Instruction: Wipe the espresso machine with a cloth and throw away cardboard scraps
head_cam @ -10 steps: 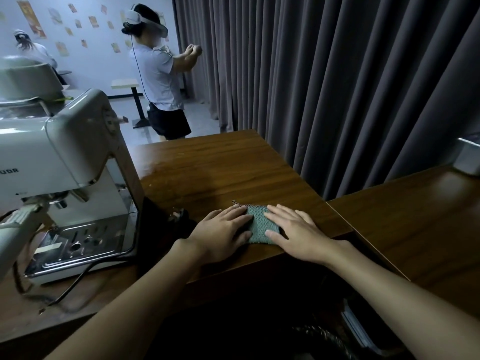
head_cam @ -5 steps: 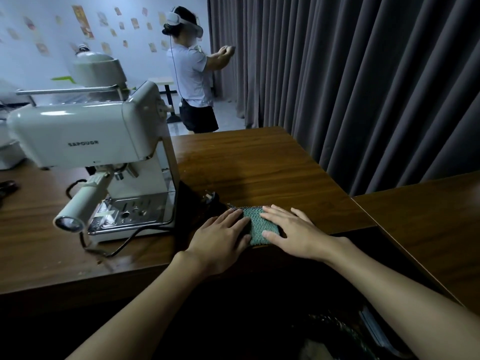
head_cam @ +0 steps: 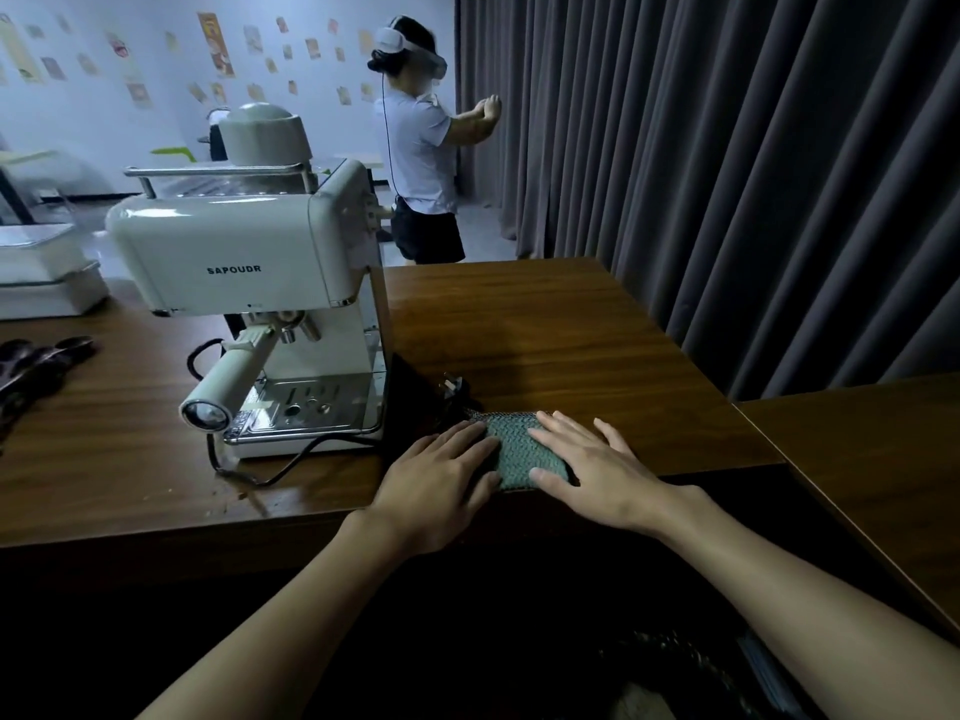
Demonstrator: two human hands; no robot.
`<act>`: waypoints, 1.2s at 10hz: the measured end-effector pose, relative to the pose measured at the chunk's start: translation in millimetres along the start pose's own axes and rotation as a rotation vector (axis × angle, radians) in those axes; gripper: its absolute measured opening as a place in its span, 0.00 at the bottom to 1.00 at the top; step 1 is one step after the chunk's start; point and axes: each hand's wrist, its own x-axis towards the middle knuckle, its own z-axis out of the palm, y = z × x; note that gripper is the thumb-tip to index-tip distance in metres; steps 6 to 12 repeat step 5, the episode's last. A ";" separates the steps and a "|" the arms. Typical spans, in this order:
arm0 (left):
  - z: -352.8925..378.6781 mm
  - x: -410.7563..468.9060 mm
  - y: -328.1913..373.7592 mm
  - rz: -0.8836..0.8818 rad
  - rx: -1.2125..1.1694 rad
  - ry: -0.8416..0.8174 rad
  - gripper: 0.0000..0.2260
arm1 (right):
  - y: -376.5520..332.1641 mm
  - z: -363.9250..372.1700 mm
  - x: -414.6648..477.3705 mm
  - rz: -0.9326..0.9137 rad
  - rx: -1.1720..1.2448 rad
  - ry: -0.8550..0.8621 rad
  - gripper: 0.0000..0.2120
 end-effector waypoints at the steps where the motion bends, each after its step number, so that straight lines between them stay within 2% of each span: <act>1: -1.4 -0.9 -1.7 -0.006 0.018 -0.009 0.29 | -1.9 0.2 3.3 -0.008 -0.009 -0.005 0.30; 2: -1.2 -3.1 0.2 -0.007 0.047 -0.011 0.36 | -0.3 0.1 4.6 -0.011 -0.008 -0.016 0.31; 4: -6.4 -5.7 3.2 -0.017 0.005 -0.005 0.26 | 0.6 -2.5 4.0 -0.009 0.054 -0.015 0.31; 5: -18.4 -2.8 4.3 -0.017 -0.003 0.051 0.24 | 1.6 -6.7 0.8 0.003 0.095 0.034 0.30; 12: -18.4 -2.8 4.3 -0.017 -0.003 0.051 0.24 | 1.6 -6.7 0.8 0.003 0.095 0.034 0.30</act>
